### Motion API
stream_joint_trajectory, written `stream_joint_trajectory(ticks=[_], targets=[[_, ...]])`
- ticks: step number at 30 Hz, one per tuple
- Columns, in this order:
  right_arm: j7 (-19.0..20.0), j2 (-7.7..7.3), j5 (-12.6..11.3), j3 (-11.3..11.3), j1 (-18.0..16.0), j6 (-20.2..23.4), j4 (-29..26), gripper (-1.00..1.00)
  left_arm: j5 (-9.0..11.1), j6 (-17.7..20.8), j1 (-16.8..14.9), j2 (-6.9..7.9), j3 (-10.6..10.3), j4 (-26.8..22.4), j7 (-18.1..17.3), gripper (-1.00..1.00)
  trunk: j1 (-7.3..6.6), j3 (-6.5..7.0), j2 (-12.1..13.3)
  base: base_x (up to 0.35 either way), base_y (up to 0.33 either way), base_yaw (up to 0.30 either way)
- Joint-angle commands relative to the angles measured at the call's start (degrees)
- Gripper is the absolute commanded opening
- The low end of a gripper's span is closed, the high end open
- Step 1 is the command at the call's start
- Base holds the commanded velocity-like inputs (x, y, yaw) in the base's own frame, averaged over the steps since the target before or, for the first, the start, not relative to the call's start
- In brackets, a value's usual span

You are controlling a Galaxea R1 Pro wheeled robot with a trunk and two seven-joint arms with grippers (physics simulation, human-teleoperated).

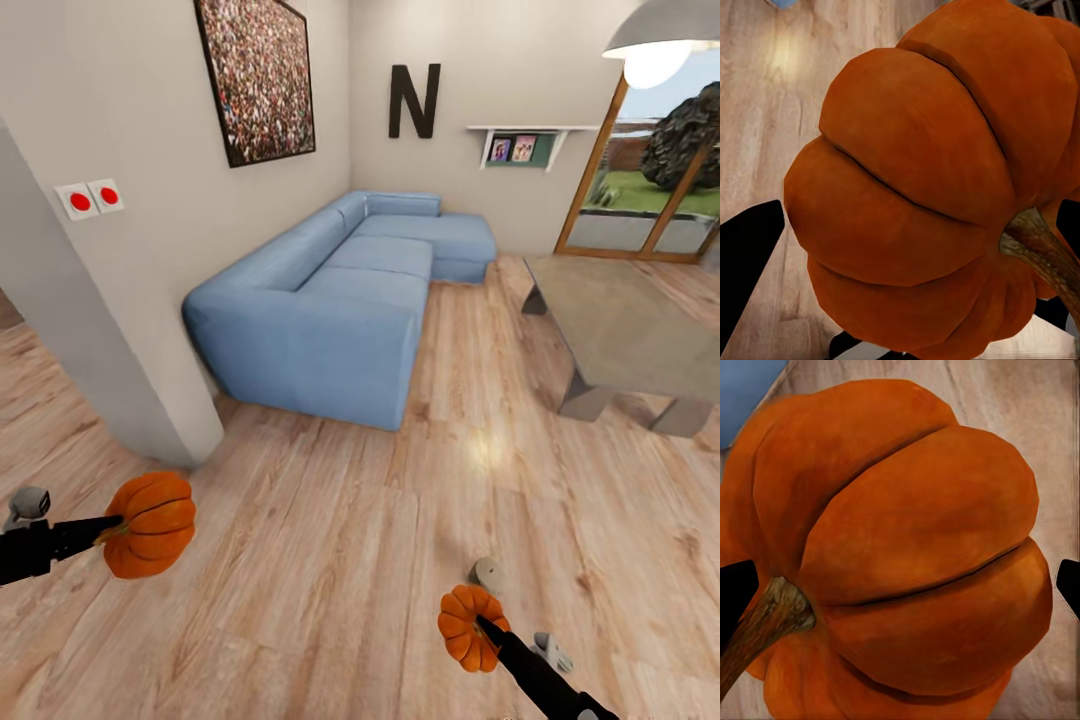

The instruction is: Place each of the two pumpkins and all three candles from the living room inside a cabinet in the living room (use any cabinet), then make sure every cabinet is closed, and position the cauldron so it is next to a table in the living room.

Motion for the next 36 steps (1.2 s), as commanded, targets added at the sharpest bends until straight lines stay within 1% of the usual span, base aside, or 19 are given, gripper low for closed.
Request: stream_joint_trajectory(ticks=[1,3,6,10,15,16,19,21,22,25,26,28,29,30,31,32,33,34,36], targets=[[0.2,0.02,-0.5,-0.2,0.0,0.6,0.0,-1.0,0.0,0.2,0.0,0.01,0.0,0.0,-0.2,-1.0,0.0,0.02,0.0,0.0,0.0,-0.225],[0.2,0.02,-0.5,-0.2,0.0,0.6,0.0,-1.0,-0.3,0.2,0.0,0.01,-0.5,0.0,-0.2,-1.0,0.0,0.15,0.0,0.0,0.0,-0.225],[0.1,0.07,-0.5,-0.2,0.0,0.3,0.0,-1.0,-1.4,0.2,0.0,-0.05,-1.7,0.0,-0.2,-1.0,0.0,0.35,0.0,0.0,0.0,-0.225],[0.1,0.1,-0.5,-0.2,0.0,-0.6,0.2,-1.0,-1.9,0.2,-0.1,-0.1,-3.3,0.0,-0.1,-1.0,0.0,0.6,0.0,0.0,0.0,-0.225],[-0.4,0.04,-0.6,-0.2,0.0,-2.2,0.6,-1.0,-2.3,0.0,-0.8,-0.16,-6.5,-0.1,0.5,-1.0,0.0,0.93,0.0,0.0,0.0,-0.225],[-0.4,0.03,-0.6,-0.2,0.0,-2.4,0.6,-1.0,-2.8,0.0,-0.9,-0.18,-6.8,-0.1,0.5,-1.0,0.0,0.99,0.0,0.0,0.0,-0.225],[-0.7,0.07,-0.6,-0.2,0.0,-2.8,0.6,-1.0,-6.4,-0.1,-1.1,-0.42,-7.1,-0.1,0.6,-1.0,0.0,1.19,0.0,0.0,0.0,-0.225],[-0.9,0.09,-0.6,-0.2,0.0,-3.6,0.7,-1.0,-8.7,-0.1,-1.2,-0.77,-7.2,0.0,0.7,-1.0,0.0,1.32,0.0,0.0,0.0,-0.225],[-0.9,0.1,-0.6,-0.3,0.0,-4.3,0.7,-1.0,-10.2,-0.2,-1.2,-0.98,-7.2,0.0,0.7,-1.0,0.0,1.38,0.0,0.0,0.0,-0.226],[-0.9,0.1,-0.7,-0.3,0.0,-4.9,0.7,-1.0,-12.8,-0.3,-1.6,-1.79,-7.2,-0.1,0.9,-1.0,0.0,1.58,0.0,0.0,0.0,-0.226],[-1.0,0.09,-0.7,-0.3,0.0,-5.1,0.8,-1.0,-14.6,-0.3,-2.1,-2.6,-7.2,-0.1,1.9,-1.0,0.0,1.64,0.0,0.0,0.0,-0.226],[-1.0,0.07,-0.7,-0.3,0.0,-5.2,0.8,-1.0,-16.8,-0.3,-3.0,-4.3,-7.2,-0.1,5.1,-1.0,0.0,1.77,0.0,0.0,0.0,-0.226],[-1.0,0.08,-0.7,-0.3,0.0,-5.3,0.8,-1.0,-17.7,-0.3,-3.5,-5.4,-7.2,-0.1,7.3,-1.0,0.0,1.83,0.0,0.0,0.0,-0.225],[-1.0,0.06,-0.7,-0.3,0.0,-5.3,0.8,-1.0,-18.8,-0.3,-4.1,-7.18,-7.2,-0.1,11.2,-1.0,0.0,1.9,0.0,0.0,0.0,-0.226],[-1.0,0.08,-0.7,-0.3,0.0,-5.3,0.8,-1.0,-19.3,-0.3,-4.4,-8.43,-7.3,-0.1,14.2,-1.0,0.0,1.96,0.0,0.0,0.0,-0.226],[-1.0,0.04,-0.7,-0.3,0.0,-5.3,0.8,-1.0,-20.1,-0.3,-5.1,-11.65,-7.4,-0.3,20.7,-1.0,0.0,2.03,0.0,0.0,0.0,-0.226],[-1.0,0.03,-0.7,-0.3,0.0,-5.4,0.8,-1.0,-20.5,-0.3,-5.5,-13.85,-7.8,-0.4,24.4,-1.0,0.0,2.09,0.0,0.0,0.0,-0.226],[-1.0,0.03,-0.7,-0.3,0.0,-5.4,0.8,-1.0,-21.5,-0.2,-6.3,-17.04,-8.7,-0.5,29.8,-1.0,0.0,2.16,0.0,0.0,0.0,-0.226],[-1.0,0.02,-0.7,-0.3,0.0,-5.4,0.8,-1.0,-23.1,-0.2,-7.0,-20.6,-10.0,-0.4,36.3,-1.0,0.0,2.29,0.0,0.0,0.0,-0.226]])
